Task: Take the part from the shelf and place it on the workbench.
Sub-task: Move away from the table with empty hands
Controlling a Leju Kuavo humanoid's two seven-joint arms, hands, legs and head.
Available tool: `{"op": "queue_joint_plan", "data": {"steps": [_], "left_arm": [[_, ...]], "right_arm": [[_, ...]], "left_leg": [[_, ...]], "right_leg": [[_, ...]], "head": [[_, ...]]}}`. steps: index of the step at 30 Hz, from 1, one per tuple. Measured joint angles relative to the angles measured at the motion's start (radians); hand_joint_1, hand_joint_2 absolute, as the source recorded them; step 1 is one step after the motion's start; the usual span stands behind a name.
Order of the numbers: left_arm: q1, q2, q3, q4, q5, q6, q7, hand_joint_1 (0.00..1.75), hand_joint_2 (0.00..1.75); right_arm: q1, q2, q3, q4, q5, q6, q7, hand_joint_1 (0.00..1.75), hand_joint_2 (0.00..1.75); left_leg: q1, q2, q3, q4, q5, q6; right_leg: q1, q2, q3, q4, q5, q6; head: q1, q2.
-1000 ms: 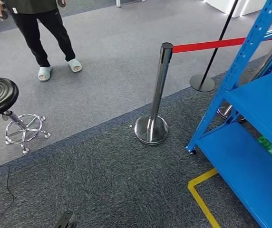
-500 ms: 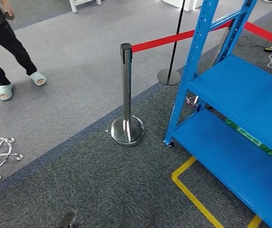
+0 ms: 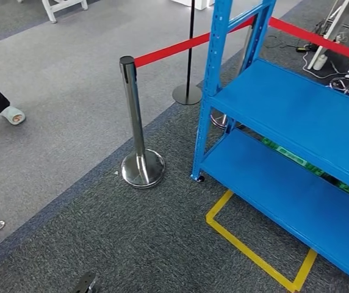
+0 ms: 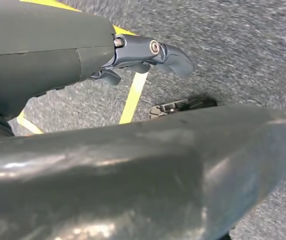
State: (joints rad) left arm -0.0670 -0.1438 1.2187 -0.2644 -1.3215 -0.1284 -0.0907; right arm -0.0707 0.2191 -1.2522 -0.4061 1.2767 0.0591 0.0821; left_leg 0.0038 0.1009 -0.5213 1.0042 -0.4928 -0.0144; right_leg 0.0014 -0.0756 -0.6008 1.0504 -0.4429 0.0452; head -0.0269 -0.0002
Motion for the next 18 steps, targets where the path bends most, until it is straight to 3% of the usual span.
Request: {"op": "queue_joint_plan", "data": {"steps": [1, 3, 5, 7, 9, 10, 12, 14, 16, 18], "left_arm": [[-0.001, 0.0, -0.001, 0.0, -0.004, -0.001, 0.001, 0.0, 0.0], [-0.003, 0.0, -0.004, 0.0, -0.012, -0.002, 0.004, 0.0, 0.0], [-0.006, 0.0, -0.009, 0.0, -0.018, -0.001, 0.005, 0.0, 0.0], [-0.005, 0.0, -0.013, 0.0, -0.02, -0.002, 0.007, 0.0, 0.0], [0.0, 0.0, -0.015, 0.0, -0.02, -0.007, 0.009, 0.0, 0.0], [0.002, 0.0, -0.016, 0.0, -0.019, -0.009, 0.01, 0.0, 0.0], [0.002, 0.002, -0.017, 0.0, -0.019, -0.01, 0.01, 0.0, 0.0], [0.0, 0.003, -0.018, 0.0, -0.019, -0.01, 0.01, 0.0, 0.0], [-0.002, 0.002, -0.019, 0.0, -0.019, -0.01, 0.01, 0.0, 0.0], [-0.004, 0.001, -0.022, 0.0, -0.019, -0.01, 0.01, 0.0, 0.0]], "right_arm": [[-0.001, 0.0, 0.0, 0.0, 0.0, 0.0, -0.001, 0.0, 0.0], [0.0, 0.0, 0.0, 0.0, 0.001, 0.0, -0.001, 0.0, 0.0], [0.001, 0.0, 0.0, -0.001, 0.004, 0.0, -0.002, 0.0, 0.0], [-0.002, 0.0, -0.001, -0.001, 0.007, 0.0, -0.004, 0.0, 0.0], [-0.003, 0.0, -0.001, -0.001, 0.009, 0.0, -0.005, 0.0, 0.0], [-0.002, 0.0, -0.001, -0.001, 0.01, 0.0, -0.005, 0.0, 0.0], [0.001, 0.0, -0.001, -0.001, 0.01, 0.0, -0.005, 0.0, 0.0], [0.0, 0.0, -0.001, -0.001, 0.01, 0.0, -0.005, 0.0, 0.0], [0.0, 0.0, -0.001, -0.001, 0.01, 0.0, -0.005, 0.0, 0.0], [0.005, 0.0, -0.001, -0.001, 0.011, 0.0, -0.005, 0.0, 0.0]], "left_leg": [[-0.002, 0.01, 0.003, -0.002, -0.002, -0.005], [-0.001, 0.022, 0.009, -0.005, -0.005, -0.016], [0.003, -0.019, -0.005, 0.032, -0.035, -0.027], [0.004, -0.075, -0.065, 0.152, -0.098, -0.031], [0.004, -0.092, -0.13, 0.267, -0.133, -0.031], [0.004, -0.095, -0.142, 0.279, -0.122, -0.03], [0.007, -0.108, -0.112, 0.194, -0.051, -0.029], [0.014, -0.155, -0.058, 0.065, 0.009, -0.028], [0.018, -0.183, -0.034, 0.008, 0.02, -0.022], [0.017, -0.164, -0.032, 0.004, 0.021, -0.008]], "right_leg": [[0.003, -0.001, 0.001, -0.007, -0.003, -0.006], [0.001, 0.027, -0.001, -0.011, 0.002, -0.018], [-0.005, 0.053, 0.0, -0.017, 0.007, -0.03], [-0.008, 0.079, -0.002, -0.019, 0.01, -0.037], [-0.009, 0.111, -0.004, -0.019, 0.011, -0.04], [-0.009, 0.127, -0.004, -0.019, 0.012, -0.04], [-0.012, 0.159, -0.003, -0.018, 0.014, -0.035], [-0.012, 0.188, -0.007, -0.014, 0.015, -0.024], [-0.011, 0.211, -0.015, -0.014, 0.018, -0.01], [-0.014, 0.219, -0.021, -0.02, 0.022, 0.001]], "head": [[-0.001, 0.0], [-0.001, 0.0], [-0.004, 0.0], [-0.009, 0.0], [-0.011, 0.0], [-0.011, 0.0], [-0.011, 0.0], [-0.013, 0.0], [-0.015, 0.0], [-0.016, 0.0]]}}
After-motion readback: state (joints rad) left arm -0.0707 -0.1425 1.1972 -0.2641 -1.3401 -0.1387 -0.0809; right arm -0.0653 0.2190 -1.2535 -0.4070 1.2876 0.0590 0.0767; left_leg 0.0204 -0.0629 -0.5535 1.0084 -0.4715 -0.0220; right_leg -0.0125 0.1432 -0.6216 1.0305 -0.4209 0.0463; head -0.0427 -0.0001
